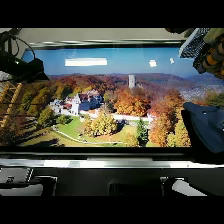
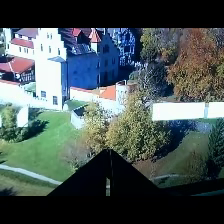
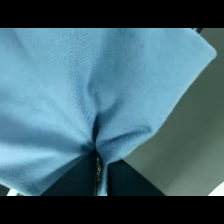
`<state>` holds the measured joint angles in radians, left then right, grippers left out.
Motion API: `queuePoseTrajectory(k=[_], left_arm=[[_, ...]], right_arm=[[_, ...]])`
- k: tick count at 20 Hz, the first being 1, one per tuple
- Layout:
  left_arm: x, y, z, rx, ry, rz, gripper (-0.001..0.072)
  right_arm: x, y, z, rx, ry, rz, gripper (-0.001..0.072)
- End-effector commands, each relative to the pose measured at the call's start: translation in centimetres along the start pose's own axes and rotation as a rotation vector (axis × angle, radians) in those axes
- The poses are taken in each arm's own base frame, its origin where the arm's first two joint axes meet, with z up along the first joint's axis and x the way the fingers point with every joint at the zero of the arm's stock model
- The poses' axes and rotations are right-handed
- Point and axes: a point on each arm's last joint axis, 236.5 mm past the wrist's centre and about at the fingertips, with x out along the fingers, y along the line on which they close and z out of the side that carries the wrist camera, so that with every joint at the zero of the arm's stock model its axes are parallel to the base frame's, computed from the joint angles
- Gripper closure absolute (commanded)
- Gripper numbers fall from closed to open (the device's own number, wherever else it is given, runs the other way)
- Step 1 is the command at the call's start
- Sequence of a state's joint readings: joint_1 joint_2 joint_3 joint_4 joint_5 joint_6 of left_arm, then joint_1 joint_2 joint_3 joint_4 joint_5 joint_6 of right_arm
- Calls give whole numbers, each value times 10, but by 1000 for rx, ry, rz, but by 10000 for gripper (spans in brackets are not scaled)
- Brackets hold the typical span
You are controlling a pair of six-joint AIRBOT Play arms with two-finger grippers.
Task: Fold the clothes and pants, and hang the long-sleeved shirts on hangers.
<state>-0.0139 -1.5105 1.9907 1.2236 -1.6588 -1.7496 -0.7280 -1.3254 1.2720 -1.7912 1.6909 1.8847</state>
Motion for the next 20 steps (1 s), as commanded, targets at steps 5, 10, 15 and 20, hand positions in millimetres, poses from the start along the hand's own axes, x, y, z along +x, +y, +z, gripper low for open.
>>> queuePoseTrajectory(k=[5, 10, 15, 20], left_arm=[[0, 0, 0, 0, 1, 0, 693], [0, 0, 0, -1, 1, 1, 694], [0, 0, 0, -1, 1, 1, 693], [4, 2, 1, -3, 5, 2, 691]], right_arm=[[36, -17, -22, -42, 85, -107, 687], [51, -20, -27, -57, 101, -132, 660], [40, -56, -15, 21, 32, -279, 312], [-46, 30, 52, 61, -398, 185, 506]])
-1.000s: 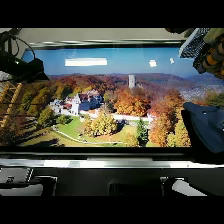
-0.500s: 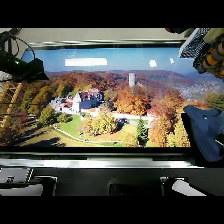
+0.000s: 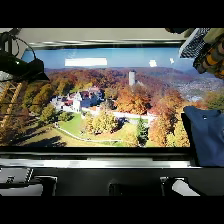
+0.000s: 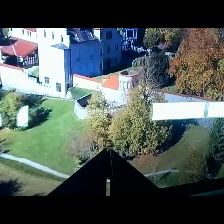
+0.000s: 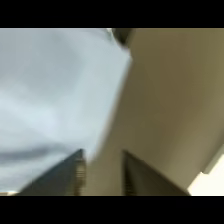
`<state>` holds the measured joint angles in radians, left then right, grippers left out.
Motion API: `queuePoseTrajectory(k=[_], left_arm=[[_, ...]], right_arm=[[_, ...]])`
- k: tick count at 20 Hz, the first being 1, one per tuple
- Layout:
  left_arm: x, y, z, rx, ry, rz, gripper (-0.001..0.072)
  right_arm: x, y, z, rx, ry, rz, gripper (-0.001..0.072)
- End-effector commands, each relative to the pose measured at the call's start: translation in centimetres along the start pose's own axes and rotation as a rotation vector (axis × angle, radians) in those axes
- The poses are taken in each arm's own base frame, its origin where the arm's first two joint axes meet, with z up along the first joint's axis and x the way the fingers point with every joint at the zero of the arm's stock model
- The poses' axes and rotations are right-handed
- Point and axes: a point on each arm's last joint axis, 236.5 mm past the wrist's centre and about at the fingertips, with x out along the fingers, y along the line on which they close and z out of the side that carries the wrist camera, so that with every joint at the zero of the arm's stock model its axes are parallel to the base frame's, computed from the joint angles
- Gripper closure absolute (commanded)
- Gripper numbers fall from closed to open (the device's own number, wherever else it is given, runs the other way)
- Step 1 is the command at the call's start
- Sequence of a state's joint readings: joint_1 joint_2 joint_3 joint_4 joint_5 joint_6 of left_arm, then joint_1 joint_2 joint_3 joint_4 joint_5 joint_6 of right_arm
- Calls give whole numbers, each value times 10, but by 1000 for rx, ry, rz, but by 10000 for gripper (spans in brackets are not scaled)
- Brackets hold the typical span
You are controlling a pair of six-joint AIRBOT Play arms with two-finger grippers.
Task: Fold the clothes and pants, and hang the long-sleeved shirts on hangers.
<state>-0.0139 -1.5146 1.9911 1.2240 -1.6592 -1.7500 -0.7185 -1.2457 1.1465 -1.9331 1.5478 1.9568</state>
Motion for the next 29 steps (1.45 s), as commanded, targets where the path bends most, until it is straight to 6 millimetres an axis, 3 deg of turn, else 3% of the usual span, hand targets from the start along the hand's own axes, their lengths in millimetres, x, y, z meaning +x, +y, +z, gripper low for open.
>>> queuePoseTrajectory(k=[1, 2, 3, 5, 8, 10, 13, 15, 20, 29], left_arm=[[5, 2, 0, -3, 8, 2, 692], [8, 4, -2, 10, 19, 5, 693], [12, 6, -5, 28, 34, 9, 694], [17, 11, -13, 47, 52, 18, 693], [19, 11, -24, 92, 18, 11, 694], [17, 10, -35, 104, -2, 14, 694], [16, 15, -50, 98, -2, 27, 693], [19, 22, -60, 94, 38, 48, 693], [22, 26, -66, 49, 64, 62, 692], [22, 26, -66, 49, 65, 62, 693]], right_arm=[[-96, 87, 60, -9, -367, 447, 527], [-141, 125, 65, -106, -484, 581, 578], [-177, 158, 55, -235, -559, 670, 607], [-224, 218, 1, -475, -601, 781, 686], [-248, 278, -104, -774, -554, 848, 686], [-255, 296, -164, -932, -530, 868, 686], [-256, 304, -216, -1077, -512, 861, 686], [-260, 307, -230, -1117, -520, 873, 686], [-248, 298, -234, -1136, -476, 826, 684], [-249, 298, -234, -1135, -479, 829, 684]])
